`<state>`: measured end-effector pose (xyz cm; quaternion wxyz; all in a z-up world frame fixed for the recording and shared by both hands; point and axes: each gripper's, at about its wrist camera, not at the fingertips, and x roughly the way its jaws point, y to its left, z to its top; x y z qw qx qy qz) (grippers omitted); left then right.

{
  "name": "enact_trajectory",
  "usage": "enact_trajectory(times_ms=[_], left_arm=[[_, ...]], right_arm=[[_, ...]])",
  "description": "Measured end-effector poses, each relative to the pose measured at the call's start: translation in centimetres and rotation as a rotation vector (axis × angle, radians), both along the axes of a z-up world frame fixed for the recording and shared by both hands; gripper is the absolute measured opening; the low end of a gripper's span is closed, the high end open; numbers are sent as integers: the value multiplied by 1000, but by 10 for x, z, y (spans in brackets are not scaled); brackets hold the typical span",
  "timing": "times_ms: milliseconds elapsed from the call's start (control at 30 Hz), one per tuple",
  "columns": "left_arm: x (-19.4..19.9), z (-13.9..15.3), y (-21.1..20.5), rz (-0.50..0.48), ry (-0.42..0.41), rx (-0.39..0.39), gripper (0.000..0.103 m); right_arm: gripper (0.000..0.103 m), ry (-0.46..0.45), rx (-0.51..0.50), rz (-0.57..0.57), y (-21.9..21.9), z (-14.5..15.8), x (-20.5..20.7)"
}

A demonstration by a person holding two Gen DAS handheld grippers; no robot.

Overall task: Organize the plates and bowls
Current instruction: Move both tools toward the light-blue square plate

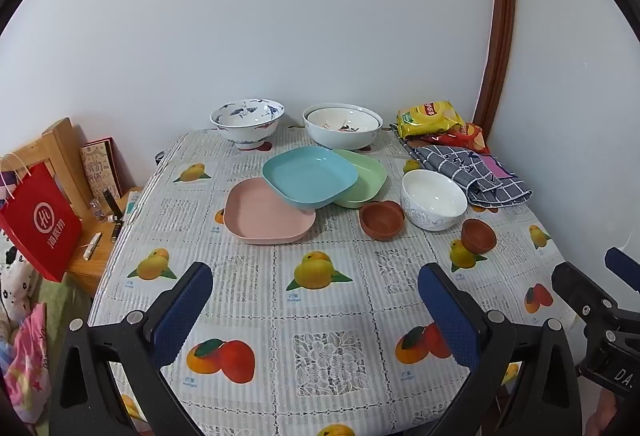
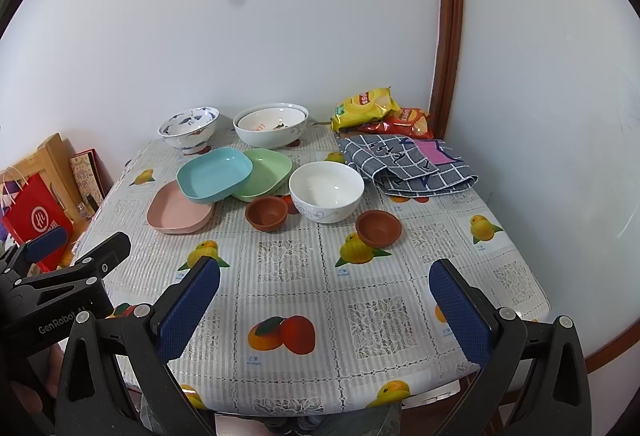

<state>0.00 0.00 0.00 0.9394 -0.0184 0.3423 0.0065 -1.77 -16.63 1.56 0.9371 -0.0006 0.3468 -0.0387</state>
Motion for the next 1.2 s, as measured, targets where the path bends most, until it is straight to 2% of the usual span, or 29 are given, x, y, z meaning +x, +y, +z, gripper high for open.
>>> enact_trajectory(times_ms=[500,833,1200], left_arm=[[1,1,-4,-2,-16,0,103],[9,-3,1,-5,5,1,103],[17,-3,13,35,15,-10,103]], right_arm=[[103,-10,0,12,2,4,2],[103,1,2,18,4,0,9],[103,8,-1,71,17,-1,22]])
